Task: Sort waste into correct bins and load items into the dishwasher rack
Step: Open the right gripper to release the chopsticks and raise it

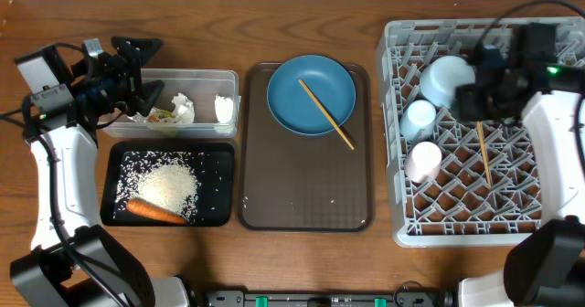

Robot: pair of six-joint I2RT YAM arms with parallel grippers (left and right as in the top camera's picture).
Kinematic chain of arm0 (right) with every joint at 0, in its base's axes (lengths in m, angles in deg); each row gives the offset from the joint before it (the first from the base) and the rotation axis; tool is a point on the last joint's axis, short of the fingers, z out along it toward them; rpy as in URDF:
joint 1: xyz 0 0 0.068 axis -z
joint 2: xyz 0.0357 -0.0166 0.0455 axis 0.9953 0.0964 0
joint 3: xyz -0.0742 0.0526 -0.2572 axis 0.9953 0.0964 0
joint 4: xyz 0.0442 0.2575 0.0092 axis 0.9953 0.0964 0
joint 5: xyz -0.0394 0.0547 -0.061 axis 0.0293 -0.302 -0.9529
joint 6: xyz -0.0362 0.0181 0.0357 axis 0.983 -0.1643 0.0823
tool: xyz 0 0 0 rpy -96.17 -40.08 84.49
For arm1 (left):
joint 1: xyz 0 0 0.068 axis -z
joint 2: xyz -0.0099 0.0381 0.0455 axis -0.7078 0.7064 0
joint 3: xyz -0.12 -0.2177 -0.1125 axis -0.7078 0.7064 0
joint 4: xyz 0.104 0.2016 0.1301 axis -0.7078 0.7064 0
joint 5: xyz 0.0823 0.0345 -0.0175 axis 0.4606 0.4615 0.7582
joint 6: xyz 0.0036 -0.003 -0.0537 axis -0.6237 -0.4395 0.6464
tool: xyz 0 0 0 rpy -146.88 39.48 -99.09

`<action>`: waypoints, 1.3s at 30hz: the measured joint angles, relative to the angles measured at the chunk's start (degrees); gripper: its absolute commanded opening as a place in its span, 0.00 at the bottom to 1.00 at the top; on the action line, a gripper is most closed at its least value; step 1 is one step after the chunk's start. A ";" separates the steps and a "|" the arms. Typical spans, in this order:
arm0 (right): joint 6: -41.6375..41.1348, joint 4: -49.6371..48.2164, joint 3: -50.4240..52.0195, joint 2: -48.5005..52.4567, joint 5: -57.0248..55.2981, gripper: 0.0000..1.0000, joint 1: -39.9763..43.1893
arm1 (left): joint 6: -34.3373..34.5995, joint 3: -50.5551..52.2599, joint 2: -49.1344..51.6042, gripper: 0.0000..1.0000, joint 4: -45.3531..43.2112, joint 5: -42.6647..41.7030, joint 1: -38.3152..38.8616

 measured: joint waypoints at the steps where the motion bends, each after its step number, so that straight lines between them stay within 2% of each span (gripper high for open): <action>1: -0.70 -0.68 -0.02 0.00 0.92 0.54 -1.27 | 0.00 0.00 0.00 0.98 0.00 0.00 0.00; 7: -4.17 -7.17 -0.02 0.00 4.52 0.58 -10.82 | -0.02 0.00 0.00 0.98 0.00 -0.02 0.00; 15: -8.11 -15.47 -0.02 1.95 3.65 0.58 -23.61 | 0.00 0.00 0.00 0.98 0.00 -0.02 0.00; 21: -8.79 -20.37 -0.04 10.32 0.33 0.63 -30.69 | 0.00 0.00 0.00 0.98 0.00 -0.02 0.00; 25: -8.68 -22.80 -0.04 17.46 -2.43 0.63 -35.12 | -0.02 0.00 0.00 0.98 0.00 0.00 0.00; 30: -8.61 -24.33 -0.02 21.33 -5.75 0.61 -38.12 | 0.00 0.00 0.00 0.98 0.00 0.00 0.00; 35: -8.37 -24.79 -0.02 21.35 -11.45 0.54 -39.30 | -0.02 0.00 0.00 0.98 0.00 -0.02 0.00; 39: -8.07 -24.85 -0.02 21.35 -14.45 0.38 -39.28 | 0.00 0.00 0.00 0.98 0.00 0.00 0.00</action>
